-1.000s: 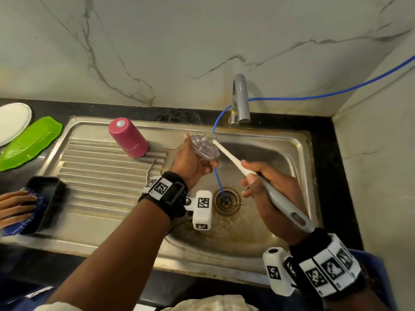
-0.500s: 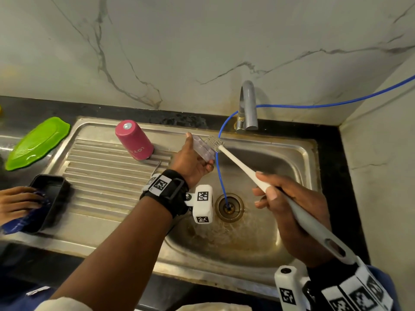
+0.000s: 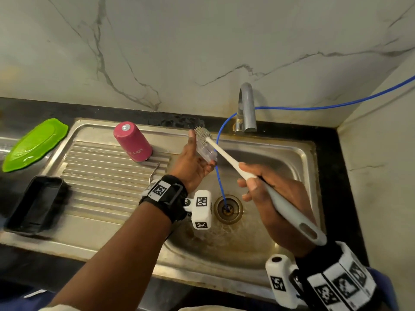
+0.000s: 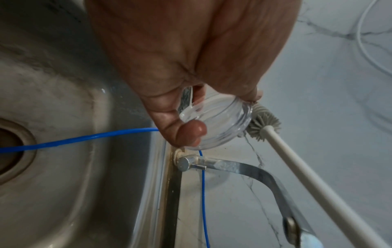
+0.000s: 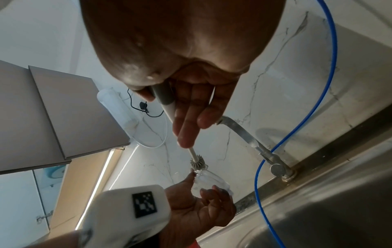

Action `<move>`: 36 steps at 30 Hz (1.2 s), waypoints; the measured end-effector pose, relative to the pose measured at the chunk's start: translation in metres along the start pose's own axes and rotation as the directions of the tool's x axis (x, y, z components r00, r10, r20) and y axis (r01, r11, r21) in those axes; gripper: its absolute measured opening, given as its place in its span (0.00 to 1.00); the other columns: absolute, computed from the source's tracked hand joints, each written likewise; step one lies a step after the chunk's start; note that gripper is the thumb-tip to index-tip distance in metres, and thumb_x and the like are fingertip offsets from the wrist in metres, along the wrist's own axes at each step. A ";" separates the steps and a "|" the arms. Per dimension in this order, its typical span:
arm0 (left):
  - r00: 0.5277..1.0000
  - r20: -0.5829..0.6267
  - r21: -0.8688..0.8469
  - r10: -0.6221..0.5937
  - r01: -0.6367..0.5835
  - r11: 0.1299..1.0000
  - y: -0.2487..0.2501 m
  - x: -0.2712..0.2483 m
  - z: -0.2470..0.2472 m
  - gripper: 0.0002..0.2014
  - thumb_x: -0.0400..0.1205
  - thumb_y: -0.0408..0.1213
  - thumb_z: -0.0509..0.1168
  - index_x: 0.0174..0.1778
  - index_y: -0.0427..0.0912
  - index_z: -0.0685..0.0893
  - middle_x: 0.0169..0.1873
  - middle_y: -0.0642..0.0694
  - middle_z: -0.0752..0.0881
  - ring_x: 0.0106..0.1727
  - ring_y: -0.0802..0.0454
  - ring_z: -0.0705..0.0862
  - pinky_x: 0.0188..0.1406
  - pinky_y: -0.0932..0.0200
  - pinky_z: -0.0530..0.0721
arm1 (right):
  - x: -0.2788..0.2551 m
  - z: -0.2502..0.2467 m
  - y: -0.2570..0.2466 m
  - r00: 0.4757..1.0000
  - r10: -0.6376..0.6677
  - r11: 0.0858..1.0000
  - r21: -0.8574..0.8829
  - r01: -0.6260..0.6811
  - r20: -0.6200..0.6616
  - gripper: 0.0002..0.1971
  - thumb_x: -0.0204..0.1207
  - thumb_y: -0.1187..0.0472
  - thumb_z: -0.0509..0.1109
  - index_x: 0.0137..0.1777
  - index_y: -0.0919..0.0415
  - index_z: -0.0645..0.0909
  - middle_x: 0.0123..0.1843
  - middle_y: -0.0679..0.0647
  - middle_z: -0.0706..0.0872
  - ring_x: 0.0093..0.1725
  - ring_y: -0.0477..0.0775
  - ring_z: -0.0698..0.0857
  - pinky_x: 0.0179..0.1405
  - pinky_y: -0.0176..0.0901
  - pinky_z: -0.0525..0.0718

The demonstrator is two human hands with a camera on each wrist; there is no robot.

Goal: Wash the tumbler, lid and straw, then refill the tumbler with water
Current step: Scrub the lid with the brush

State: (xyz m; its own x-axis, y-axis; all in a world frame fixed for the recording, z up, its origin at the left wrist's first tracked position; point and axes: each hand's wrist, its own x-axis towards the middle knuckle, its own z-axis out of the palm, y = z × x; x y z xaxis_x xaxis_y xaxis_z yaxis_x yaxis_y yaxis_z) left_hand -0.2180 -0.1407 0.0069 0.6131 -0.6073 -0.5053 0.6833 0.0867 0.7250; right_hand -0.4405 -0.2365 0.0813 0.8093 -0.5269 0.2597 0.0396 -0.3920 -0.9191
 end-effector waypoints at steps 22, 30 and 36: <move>0.990 -0.019 -0.145 0.142 -0.144 0.979 -0.002 0.004 -0.022 0.16 0.87 0.50 0.54 0.52 0.41 0.79 0.44 0.42 0.83 0.47 0.46 0.84 0.43 0.53 0.83 | -0.012 0.000 -0.002 0.982 0.155 0.978 0.154 -0.138 -0.104 0.12 0.85 0.60 0.67 0.60 0.58 0.92 0.42 0.56 0.94 0.39 0.57 0.95 0.40 0.43 0.93; 0.979 0.004 0.058 0.202 -0.202 0.978 -0.018 -0.002 -0.015 0.17 0.92 0.50 0.49 0.53 0.45 0.79 0.41 0.42 0.83 0.42 0.46 0.83 0.38 0.54 0.80 | -0.008 0.007 0.004 0.986 0.125 0.989 0.087 -0.116 -0.108 0.09 0.88 0.64 0.69 0.58 0.57 0.91 0.40 0.53 0.93 0.37 0.54 0.94 0.37 0.54 0.94; 0.976 -0.122 0.077 0.179 -0.170 0.982 -0.019 -0.001 -0.027 0.21 0.86 0.57 0.57 0.60 0.42 0.77 0.44 0.41 0.82 0.45 0.45 0.84 0.40 0.53 0.84 | -0.020 0.007 -0.004 0.991 0.103 0.991 0.099 -0.095 -0.079 0.09 0.88 0.60 0.69 0.59 0.58 0.91 0.42 0.50 0.94 0.38 0.53 0.95 0.37 0.47 0.94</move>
State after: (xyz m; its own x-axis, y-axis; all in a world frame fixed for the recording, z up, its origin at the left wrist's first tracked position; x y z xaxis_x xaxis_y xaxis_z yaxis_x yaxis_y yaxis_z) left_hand -0.2213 -0.1201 -0.0188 0.7692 -0.4806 -0.4211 0.5363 0.1273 0.8344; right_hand -0.4528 -0.2186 0.0779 0.7600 -0.6228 0.1858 0.0200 -0.2634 -0.9645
